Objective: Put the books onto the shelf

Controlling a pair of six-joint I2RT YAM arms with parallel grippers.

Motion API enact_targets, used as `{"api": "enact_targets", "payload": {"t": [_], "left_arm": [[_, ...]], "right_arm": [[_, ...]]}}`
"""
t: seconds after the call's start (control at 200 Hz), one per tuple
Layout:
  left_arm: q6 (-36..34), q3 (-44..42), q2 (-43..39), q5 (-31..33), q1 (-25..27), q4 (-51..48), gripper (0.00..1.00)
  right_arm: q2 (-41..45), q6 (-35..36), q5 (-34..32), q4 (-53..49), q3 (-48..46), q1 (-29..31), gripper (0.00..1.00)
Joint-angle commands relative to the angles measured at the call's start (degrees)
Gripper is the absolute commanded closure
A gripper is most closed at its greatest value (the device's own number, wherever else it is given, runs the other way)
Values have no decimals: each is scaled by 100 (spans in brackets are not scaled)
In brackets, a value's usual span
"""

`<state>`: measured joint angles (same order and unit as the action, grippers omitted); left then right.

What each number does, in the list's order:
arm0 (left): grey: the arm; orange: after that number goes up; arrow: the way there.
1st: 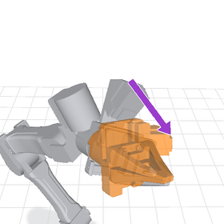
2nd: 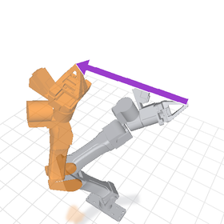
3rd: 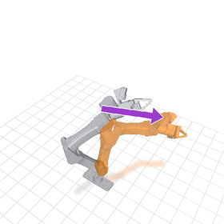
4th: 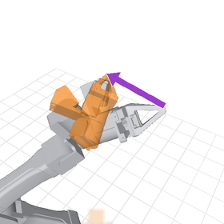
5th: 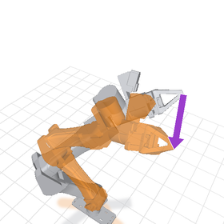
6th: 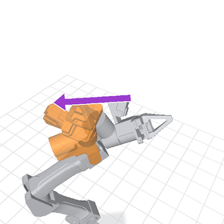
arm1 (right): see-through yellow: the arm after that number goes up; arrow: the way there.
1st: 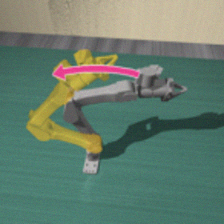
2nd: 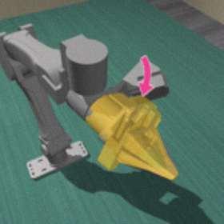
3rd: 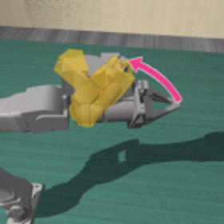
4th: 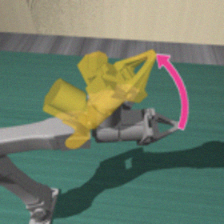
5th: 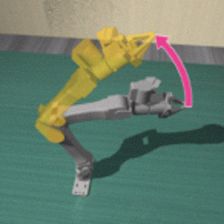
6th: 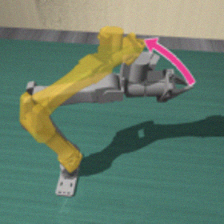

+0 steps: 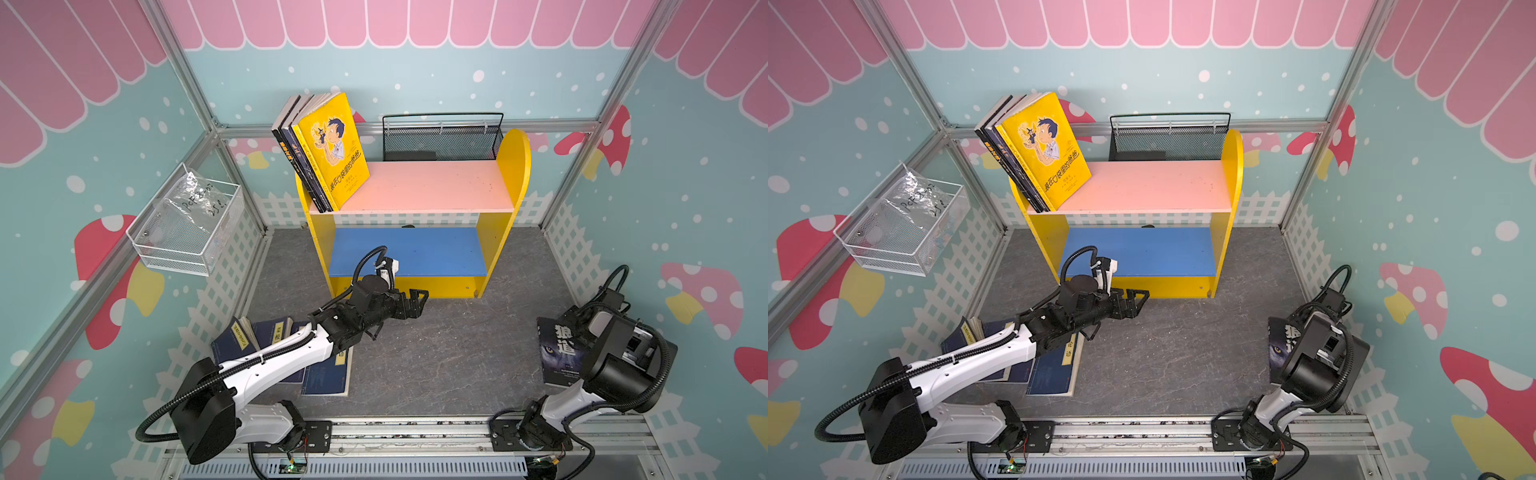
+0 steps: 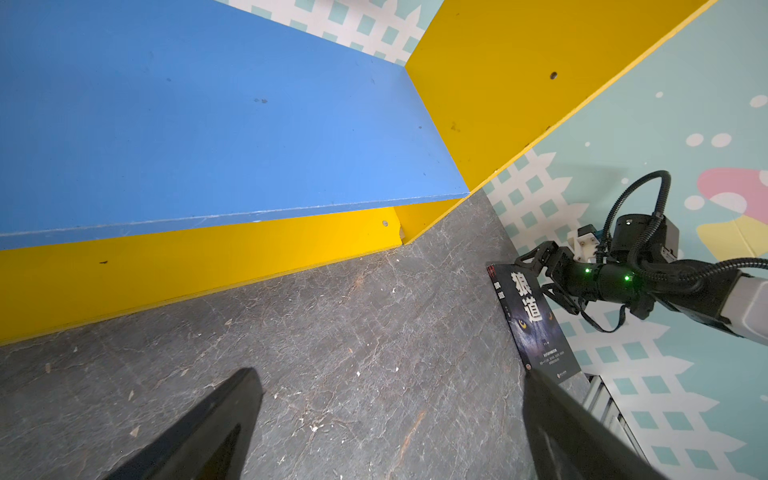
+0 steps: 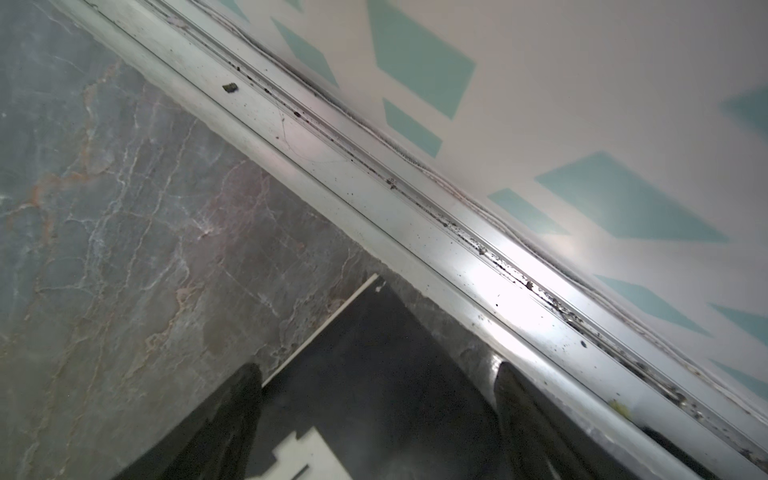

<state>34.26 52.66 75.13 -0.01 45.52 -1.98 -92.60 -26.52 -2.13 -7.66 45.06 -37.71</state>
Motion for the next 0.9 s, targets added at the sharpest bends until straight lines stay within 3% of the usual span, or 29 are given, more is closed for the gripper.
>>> {"api": "enact_targets", "payload": {"t": [0.0, 0.215, 0.405, 0.54, 0.71, 0.896], "left_arm": [[-16, 69, -38, 40, 19, 96, 1], [49, -36, 121, -180, 19, 378, 1], [224, -221, 293, -425, 19, 616, 1], [266, -114, 629, -996, 81, 442, 1], [153, 394, 1474, -1604, 801, 126, 1], [587, 908, 2368, -2050, 1645, 633, 1]], "right_arm": [[-38, -291, 862, -294, -440, 51, 16], [681, -710, 1468, -191, -1109, 393, 17], [1325, -1201, 1404, -384, -1407, 1060, 17], [1626, -1293, 1035, -623, -1450, 1320, 17], [1518, -844, 334, -1083, -879, 1299, 15], [1284, -588, 224, -1148, -599, 1160, 15]]}}
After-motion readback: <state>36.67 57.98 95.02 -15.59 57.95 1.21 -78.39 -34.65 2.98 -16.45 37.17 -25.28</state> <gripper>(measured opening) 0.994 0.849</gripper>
